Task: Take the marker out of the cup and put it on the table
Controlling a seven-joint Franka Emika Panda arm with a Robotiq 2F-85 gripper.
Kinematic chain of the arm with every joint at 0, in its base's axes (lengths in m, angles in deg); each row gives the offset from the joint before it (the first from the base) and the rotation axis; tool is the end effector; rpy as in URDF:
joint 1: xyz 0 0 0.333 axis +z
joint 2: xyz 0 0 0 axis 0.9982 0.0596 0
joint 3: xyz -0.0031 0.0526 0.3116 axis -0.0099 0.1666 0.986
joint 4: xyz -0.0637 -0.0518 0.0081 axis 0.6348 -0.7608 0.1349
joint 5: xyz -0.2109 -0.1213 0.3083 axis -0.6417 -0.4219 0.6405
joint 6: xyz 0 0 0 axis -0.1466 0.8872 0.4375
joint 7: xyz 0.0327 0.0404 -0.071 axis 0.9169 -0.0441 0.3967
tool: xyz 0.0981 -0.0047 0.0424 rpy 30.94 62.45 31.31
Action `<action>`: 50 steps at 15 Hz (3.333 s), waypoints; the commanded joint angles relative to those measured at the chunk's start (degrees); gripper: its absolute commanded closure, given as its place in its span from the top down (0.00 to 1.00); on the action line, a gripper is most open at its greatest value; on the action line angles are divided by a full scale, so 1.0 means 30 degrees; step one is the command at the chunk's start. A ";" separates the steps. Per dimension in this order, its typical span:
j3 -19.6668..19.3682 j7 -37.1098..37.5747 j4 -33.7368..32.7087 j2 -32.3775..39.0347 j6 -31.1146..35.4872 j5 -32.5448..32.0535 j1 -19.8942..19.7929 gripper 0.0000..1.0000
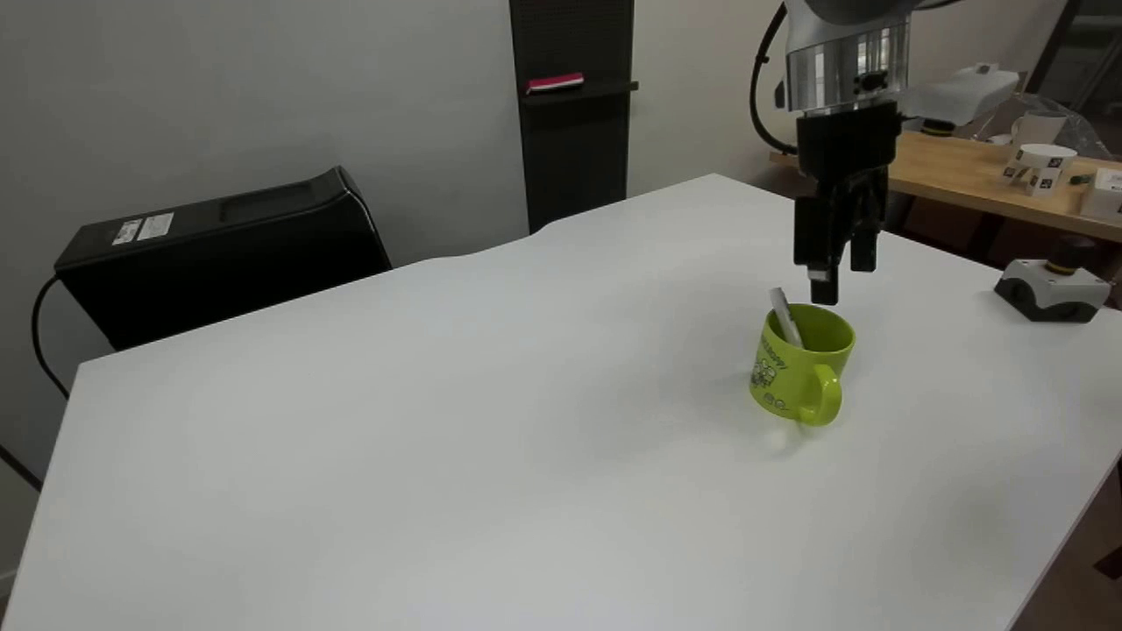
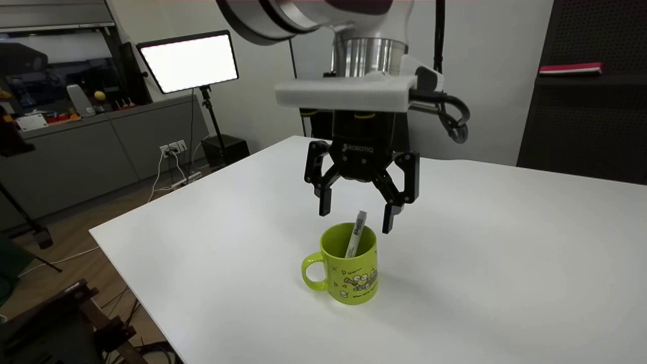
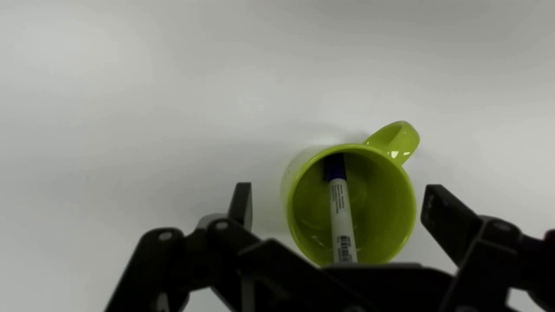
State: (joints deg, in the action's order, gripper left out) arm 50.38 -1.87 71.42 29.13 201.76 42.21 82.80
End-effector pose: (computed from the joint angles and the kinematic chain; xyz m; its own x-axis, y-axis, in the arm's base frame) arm 0.5151 -0.0685 0.2023 0.9443 0.1703 -0.2817 0.1691 -0.9852 -0.0290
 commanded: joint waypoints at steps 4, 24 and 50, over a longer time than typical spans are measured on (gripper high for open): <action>-0.0222 0.2312 -0.0886 0.0956 0.1517 -0.1631 0.0307 1.00; 0.0190 0.2154 -0.0756 0.0903 0.2028 -0.1836 0.0275 1.00; -0.0291 0.3968 -0.1141 0.2534 0.4177 -0.2859 0.1355 0.52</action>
State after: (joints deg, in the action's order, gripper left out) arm 50.49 6.44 69.14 35.51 214.18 35.60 85.57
